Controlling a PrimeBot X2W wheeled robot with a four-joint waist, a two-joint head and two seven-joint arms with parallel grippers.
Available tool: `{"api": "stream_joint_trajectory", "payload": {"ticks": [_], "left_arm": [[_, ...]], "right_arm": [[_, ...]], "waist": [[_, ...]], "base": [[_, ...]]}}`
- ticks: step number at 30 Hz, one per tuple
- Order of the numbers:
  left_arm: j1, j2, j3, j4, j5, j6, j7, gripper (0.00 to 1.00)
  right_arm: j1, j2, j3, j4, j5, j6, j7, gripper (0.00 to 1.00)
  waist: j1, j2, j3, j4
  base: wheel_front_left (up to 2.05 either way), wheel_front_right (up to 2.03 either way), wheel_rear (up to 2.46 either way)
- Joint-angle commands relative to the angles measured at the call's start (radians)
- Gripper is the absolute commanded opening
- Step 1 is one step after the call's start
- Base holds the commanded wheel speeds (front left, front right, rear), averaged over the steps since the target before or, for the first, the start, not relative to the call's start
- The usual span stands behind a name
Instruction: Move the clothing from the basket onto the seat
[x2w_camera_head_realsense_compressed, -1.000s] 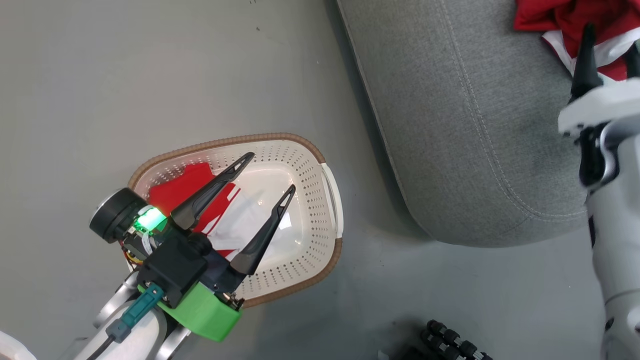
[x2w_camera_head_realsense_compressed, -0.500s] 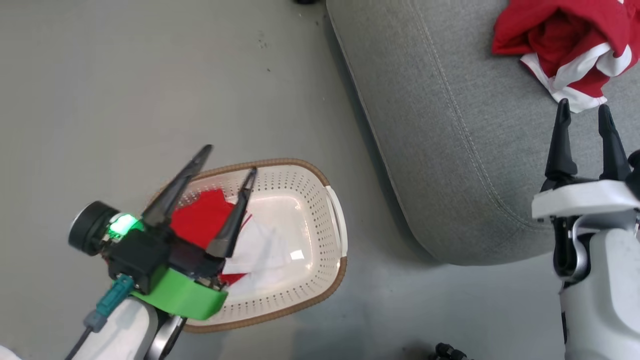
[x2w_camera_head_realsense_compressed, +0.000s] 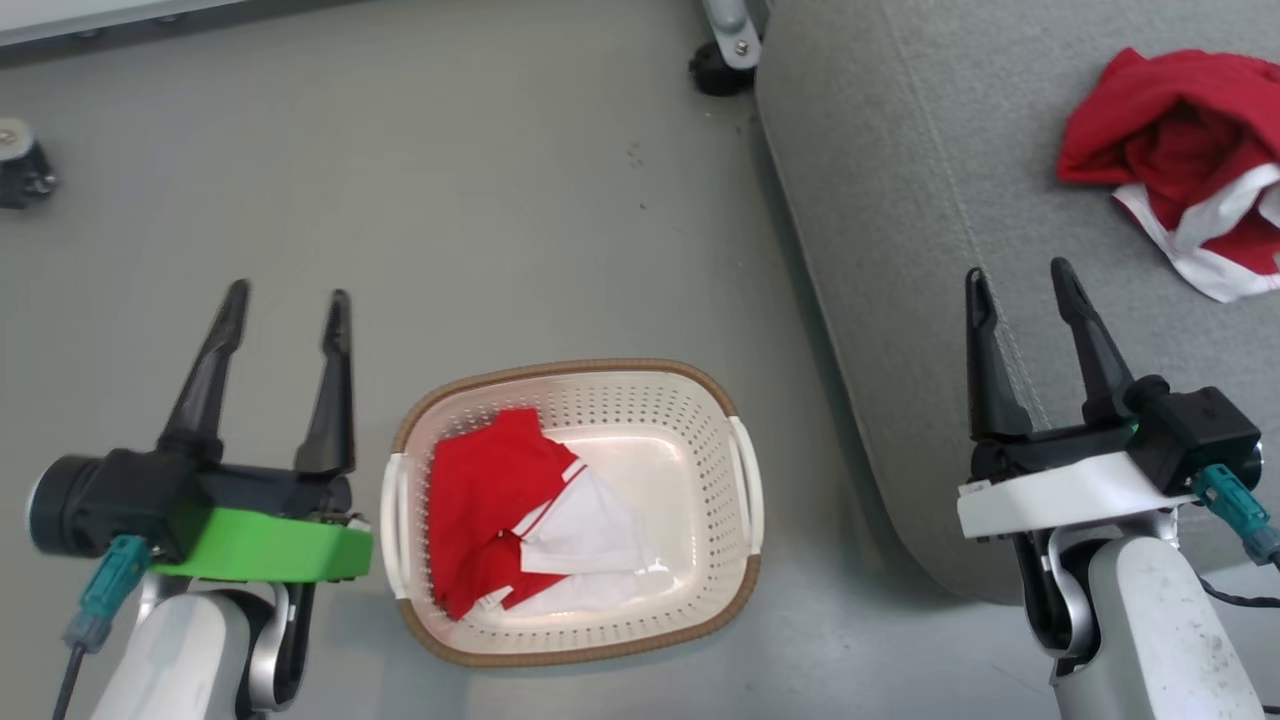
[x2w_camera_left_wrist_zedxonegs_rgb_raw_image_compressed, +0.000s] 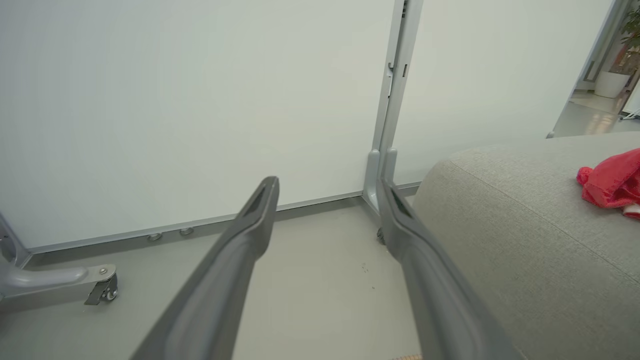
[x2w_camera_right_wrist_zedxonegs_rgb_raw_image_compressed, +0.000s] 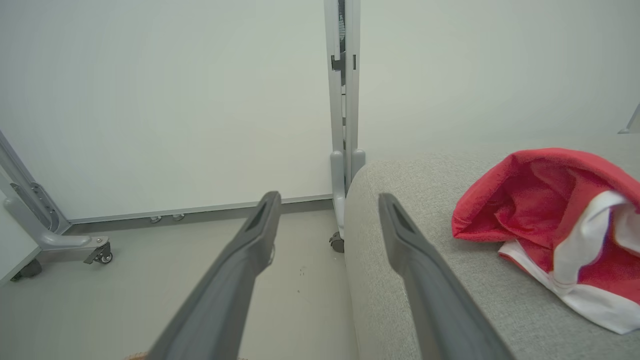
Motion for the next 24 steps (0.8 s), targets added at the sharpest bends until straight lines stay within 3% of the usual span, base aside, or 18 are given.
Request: {"api": "stream_joint_trajectory", "payload": {"ticks": [1,7,12,24], "left_arm": [[0.028,-0.012,0.025,0.007,0.010,0.009,-0.004,1.00],[0.099,-0.070,0.152,0.026,0.046,0.017,-0.004,1.00],[0.161,-0.109,0.221,0.046,0.080,-0.010,-0.004,1.00],[0.269,-0.183,0.262,0.070,0.167,-0.064,-0.004,1.00]], "right_arm": [[0.022,-0.003,0.009,-0.014,-0.003,0.000,0.007,1.00],[0.059,-0.004,0.024,-0.051,-0.014,0.000,0.045,1.00],[0.099,-0.003,0.017,-0.076,-0.015,0.000,0.073,1.00],[0.186,-0.003,0.043,-0.099,-0.008,0.000,0.131,1.00]], "waist": [[0.0000,0.0000,-0.050,0.063],[0.0000,0.0000,-0.089,0.107],[0.0000,0.0000,-0.129,0.127],[0.0000,0.0000,-0.217,0.131]], "base": [[0.00,0.00,0.00],[0.00,0.00,0.00],[0.00,0.00,0.00],[0.00,0.00,0.00]]}}
